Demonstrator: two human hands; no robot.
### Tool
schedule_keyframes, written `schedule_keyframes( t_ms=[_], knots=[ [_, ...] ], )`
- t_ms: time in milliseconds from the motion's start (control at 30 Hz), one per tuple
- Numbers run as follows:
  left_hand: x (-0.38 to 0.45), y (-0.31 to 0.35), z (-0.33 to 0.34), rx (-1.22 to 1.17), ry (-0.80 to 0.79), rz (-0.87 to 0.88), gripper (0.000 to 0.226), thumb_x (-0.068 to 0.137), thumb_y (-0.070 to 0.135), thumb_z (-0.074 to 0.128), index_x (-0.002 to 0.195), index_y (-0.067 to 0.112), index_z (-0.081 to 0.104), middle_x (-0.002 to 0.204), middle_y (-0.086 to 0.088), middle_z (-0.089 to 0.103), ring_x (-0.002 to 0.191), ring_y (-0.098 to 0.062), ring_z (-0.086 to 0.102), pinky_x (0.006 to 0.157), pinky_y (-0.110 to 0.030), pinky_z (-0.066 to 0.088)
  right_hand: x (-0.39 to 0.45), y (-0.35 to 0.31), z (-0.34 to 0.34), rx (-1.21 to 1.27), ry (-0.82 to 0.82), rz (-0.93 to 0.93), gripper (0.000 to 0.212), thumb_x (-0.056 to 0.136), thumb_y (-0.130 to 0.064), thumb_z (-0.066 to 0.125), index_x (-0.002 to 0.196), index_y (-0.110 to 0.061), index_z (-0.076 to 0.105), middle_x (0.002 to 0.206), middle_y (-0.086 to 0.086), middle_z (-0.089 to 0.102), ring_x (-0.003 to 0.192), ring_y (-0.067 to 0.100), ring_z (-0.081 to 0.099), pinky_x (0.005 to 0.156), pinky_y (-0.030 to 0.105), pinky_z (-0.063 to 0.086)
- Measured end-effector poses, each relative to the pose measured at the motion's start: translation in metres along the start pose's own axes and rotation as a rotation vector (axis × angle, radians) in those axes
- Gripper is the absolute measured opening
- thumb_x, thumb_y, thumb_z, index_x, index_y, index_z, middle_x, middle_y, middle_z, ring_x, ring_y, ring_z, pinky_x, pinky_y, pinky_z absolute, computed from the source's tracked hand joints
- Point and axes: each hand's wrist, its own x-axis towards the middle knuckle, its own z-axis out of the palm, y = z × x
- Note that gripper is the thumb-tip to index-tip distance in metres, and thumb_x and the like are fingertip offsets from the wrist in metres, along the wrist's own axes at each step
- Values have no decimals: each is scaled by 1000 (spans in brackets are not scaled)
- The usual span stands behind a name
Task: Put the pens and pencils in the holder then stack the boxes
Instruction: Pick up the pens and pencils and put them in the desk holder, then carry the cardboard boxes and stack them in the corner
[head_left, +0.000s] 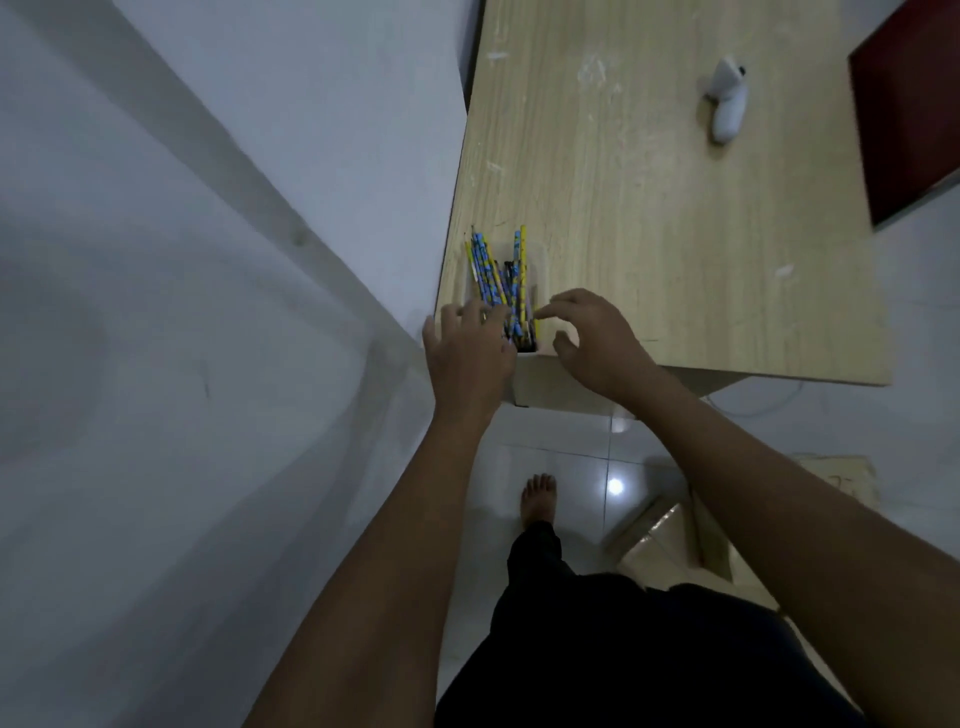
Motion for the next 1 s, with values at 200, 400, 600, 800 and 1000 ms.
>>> schedule_keyframes(
  t_ms=[200,400,600,800,1000],
  knots=[
    [-85,52,-8,-424,-73,-326,30,84,37,64,114,36,64,114,5,65,107,-22,56,84,-36,48,-102,6,-42,461,-18,253,19,92,-16,58,108,-19,68,97,6,66,77,13,62,68,24,50],
    [-195,101,-20,-1176,-195,-671,21,94,27,63,114,27,69,102,0,67,81,-11,61,68,-27,49,-205,25,-62,650,-227,376,11,91,-29,60,98,-26,68,101,7,71,80,15,67,78,38,57],
    [-302,141,-16,-1233,-320,-799,20,95,29,60,113,30,68,110,3,67,95,-16,63,74,-29,51,-298,56,-50,702,-292,528,20,90,-35,61,103,-22,67,104,2,71,92,24,69,84,44,58],
    [-378,163,-2,-1163,-395,-791,20,94,27,59,111,33,68,109,2,68,89,-13,62,68,-25,50,-379,80,-28,740,-283,659,20,90,-37,61,102,-22,67,103,3,70,83,20,67,78,40,57],
    [-440,191,22,-1193,-447,-701,23,94,23,59,114,28,69,102,3,67,82,-10,60,66,-23,49,-469,95,-22,736,-231,760,21,90,-35,60,103,-19,66,106,6,69,79,17,64,70,35,54]
  ],
)
